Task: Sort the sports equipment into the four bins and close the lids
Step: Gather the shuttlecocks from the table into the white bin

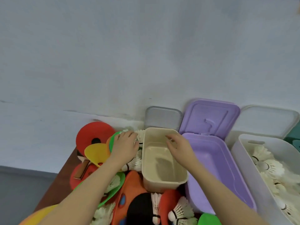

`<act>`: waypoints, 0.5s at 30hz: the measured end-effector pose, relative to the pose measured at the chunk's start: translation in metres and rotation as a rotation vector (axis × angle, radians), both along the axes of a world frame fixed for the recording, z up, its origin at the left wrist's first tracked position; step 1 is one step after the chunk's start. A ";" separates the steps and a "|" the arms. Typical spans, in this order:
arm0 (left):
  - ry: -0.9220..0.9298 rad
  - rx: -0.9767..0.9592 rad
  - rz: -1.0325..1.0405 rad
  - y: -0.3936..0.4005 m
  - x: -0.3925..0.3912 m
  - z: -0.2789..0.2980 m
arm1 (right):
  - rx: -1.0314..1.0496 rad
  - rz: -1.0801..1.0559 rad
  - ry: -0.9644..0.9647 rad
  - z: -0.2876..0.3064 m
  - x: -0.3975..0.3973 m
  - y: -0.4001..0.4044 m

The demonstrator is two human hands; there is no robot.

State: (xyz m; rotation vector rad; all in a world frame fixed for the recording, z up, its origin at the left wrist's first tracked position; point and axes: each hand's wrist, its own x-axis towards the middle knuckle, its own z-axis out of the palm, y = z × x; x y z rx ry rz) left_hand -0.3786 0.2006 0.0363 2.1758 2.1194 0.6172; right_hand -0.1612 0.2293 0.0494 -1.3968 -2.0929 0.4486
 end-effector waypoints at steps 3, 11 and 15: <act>-0.012 -0.030 0.035 0.010 -0.032 -0.016 | 0.002 0.069 -0.142 -0.011 -0.039 0.010; -0.005 -0.211 -0.041 0.050 -0.076 -0.056 | -0.011 0.027 -0.374 -0.040 -0.114 0.064; -0.010 -0.320 -0.089 0.062 -0.082 -0.077 | -0.036 0.030 -0.524 -0.051 -0.124 0.083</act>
